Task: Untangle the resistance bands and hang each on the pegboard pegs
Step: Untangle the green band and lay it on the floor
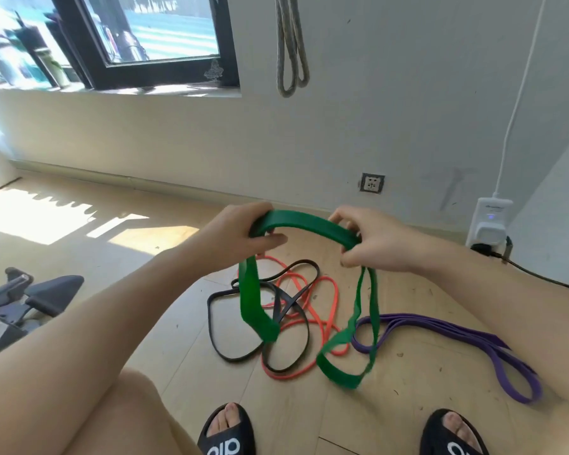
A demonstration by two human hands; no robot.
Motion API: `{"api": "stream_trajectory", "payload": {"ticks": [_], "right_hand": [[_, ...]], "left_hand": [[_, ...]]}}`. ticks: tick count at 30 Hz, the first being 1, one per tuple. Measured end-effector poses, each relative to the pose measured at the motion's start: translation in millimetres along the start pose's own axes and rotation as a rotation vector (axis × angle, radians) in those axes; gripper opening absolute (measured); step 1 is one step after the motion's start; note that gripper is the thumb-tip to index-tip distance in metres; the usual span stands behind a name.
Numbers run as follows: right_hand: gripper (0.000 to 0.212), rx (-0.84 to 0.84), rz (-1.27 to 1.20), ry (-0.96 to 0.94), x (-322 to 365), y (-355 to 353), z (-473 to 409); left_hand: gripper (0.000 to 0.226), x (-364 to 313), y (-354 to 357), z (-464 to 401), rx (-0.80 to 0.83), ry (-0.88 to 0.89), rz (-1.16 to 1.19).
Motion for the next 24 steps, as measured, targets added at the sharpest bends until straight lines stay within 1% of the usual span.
{"api": "stream_trajectory", "payload": {"ticks": [2, 4, 5, 7, 9, 10, 12, 16, 18, 20, 21, 22, 24], "right_hand": [[0.047, 0.054, -0.051, -0.055, 4.7, 11.6, 1.5], [0.049, 0.047, -0.158, -0.098, 14.5, 21.7, -0.2], [0.047, 0.026, -0.208, -0.112, 19.0, 25.4, -1.7], [0.038, -0.023, -0.243, -0.126, 26.2, 27.2, -3.5], [0.026, -0.06, -0.211, -0.123, 29.9, 19.9, -2.9], [0.023, -0.094, -0.203, -0.117, 31.0, 13.6, -2.9], [0.026, -0.177, -0.214, -0.111, 34.2, 1.2, -2.6], [0.029, -0.306, -0.344, -0.103, 39.5, -10.6, 0.1], [0.027, -0.331, -0.357, -0.09, 36.7, -13.9, 0.8], [0.025, -0.295, -0.304, -0.046, 28.4, -16.4, -0.4], [0.025, -0.239, -0.262, -0.014, 22.9, -16.5, -1.6], [0.029, -0.159, -0.215, 0.019, 17.9, -15.4, -2.0], [0.043, -0.007, -0.144, 0.058, 11.8, -9.0, -1.0]], "left_hand": [[0.011, -14.1, -2.4, -3.7, -0.036, 0.062, 0.012], [0.012, -26.7, 1.4, -6.5, -0.018, 0.136, -0.066], [0.014, -30.1, 5.1, -7.3, -0.003, 0.165, -0.098], [0.017, -32.6, 9.8, -7.2, 0.007, 0.187, -0.088], [0.022, -27.0, 11.3, -7.9, -0.016, 0.162, -0.06], [0.025, -23.4, 11.6, -8.3, -0.009, 0.135, -0.057], [0.029, -14.9, 13.8, -8.1, 0.041, 0.101, -0.05], [0.03, -7.0, 21.0, -2.9, 0.17, 0.069, -0.052], [0.03, -2.2, 21.0, 0.4, 0.199, 0.032, -0.026], [0.028, 1.9, 17.9, 0.3, 0.155, 0.025, -0.012], [0.027, 2.9, 15.0, -0.4, 0.121, 0.023, -0.014], [0.026, 2.3, 11.5, -0.5, 0.089, 0.025, -0.015], [0.021, -1.5, 5.3, -0.5, 0.047, 0.032, -0.001]]}}
Point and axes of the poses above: each hand's wrist, its own z-axis away from the middle knuckle, its own y-axis out of the palm, x = y × z, the point moved 1 cm from there along -z, towards the middle knuckle, and after that the axes turned 1 degree about -y, right-handed, at the moved point
